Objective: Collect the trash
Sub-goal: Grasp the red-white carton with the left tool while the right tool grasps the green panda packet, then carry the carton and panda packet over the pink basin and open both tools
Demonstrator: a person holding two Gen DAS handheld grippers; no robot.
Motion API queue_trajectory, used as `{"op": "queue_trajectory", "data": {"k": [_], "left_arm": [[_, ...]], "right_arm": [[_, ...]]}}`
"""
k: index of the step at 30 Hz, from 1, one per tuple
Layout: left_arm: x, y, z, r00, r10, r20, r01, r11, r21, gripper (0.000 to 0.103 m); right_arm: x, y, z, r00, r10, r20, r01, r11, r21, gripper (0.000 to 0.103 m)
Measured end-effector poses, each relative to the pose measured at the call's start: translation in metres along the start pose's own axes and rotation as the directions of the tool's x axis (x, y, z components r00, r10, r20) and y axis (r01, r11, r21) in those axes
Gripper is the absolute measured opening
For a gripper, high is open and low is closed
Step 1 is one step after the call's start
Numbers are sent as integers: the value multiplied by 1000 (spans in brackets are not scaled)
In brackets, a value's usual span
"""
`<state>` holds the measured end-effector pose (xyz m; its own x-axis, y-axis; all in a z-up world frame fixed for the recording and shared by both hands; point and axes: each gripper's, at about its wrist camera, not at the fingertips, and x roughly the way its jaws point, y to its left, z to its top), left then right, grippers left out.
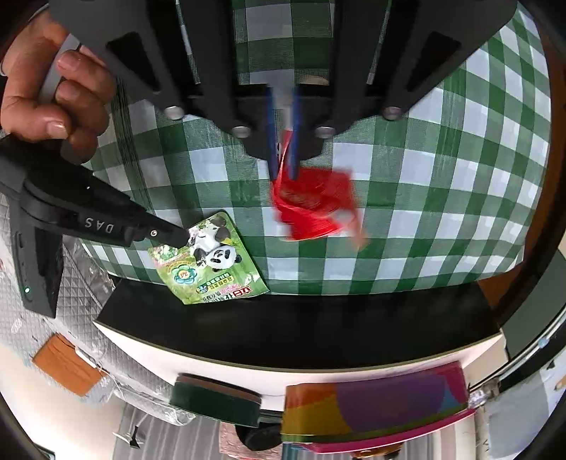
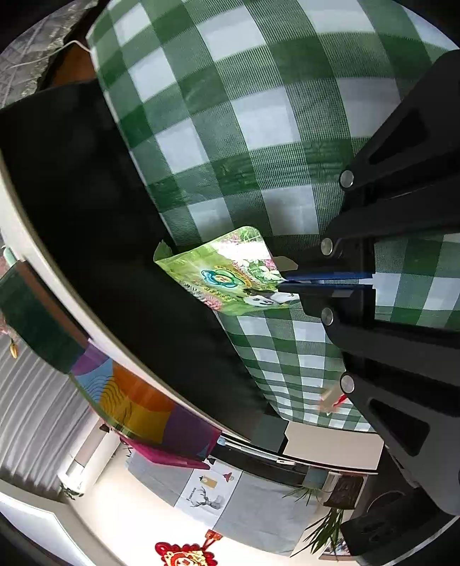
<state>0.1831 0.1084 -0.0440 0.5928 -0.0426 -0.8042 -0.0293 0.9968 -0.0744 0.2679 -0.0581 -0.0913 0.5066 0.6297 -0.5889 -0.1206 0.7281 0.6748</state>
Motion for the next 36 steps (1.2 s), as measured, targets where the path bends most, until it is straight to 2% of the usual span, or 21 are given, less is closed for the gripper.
{"op": "queue_trajectory", "data": {"k": [7,13,24,28,36], "left_arm": [[-10,-3,3,999,1,35,-2,1000,11,4],[-23,-6,3,997,1,79,-2,1000,11,4],[-48,-30,-2,988,3,155,-9,999,40,4],[-57,-40,-7,985,2,174,-12,998,55,4],[-75,-59,-17,976,-9,217,-8,997,75,4]], "right_arm": [[-27,10,0,999,-46,18,48,995,-91,0],[-65,24,-5,991,-120,58,131,967,-219,0],[-140,31,-17,958,-238,158,283,867,-410,0],[-168,32,-19,950,-255,180,310,838,-449,0],[-229,30,-19,930,-284,233,366,754,-546,0]]}}
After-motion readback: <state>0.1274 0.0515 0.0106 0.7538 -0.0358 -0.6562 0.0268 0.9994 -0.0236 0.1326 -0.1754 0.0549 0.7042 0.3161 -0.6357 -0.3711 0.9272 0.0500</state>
